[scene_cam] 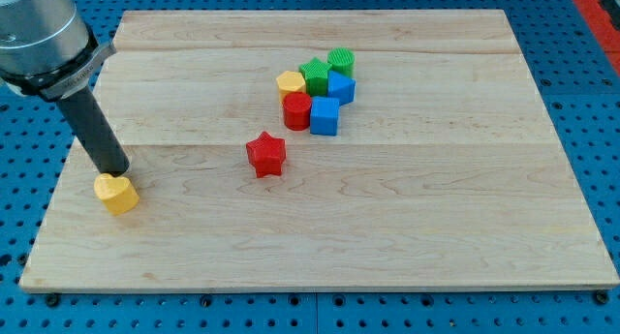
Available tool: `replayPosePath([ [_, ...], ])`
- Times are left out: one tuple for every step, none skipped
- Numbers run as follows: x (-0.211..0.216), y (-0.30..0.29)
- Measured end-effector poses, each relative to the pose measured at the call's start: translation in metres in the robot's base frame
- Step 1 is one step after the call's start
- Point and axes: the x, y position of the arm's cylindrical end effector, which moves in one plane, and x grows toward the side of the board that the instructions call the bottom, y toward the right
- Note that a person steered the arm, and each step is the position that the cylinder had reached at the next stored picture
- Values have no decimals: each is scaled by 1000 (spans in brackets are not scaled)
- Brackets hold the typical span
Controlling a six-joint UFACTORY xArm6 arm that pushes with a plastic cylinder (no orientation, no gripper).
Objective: Point your arm towards the red star
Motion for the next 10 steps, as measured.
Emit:
replayPosePath([
  [-11, 23],
  [-11, 24],
  [-12, 24],
  [-14, 24],
  [-15, 24],
  [-23, 24],
  [-52, 27],
  [-55, 25],
  [-54, 26],
  [-57, 26],
])
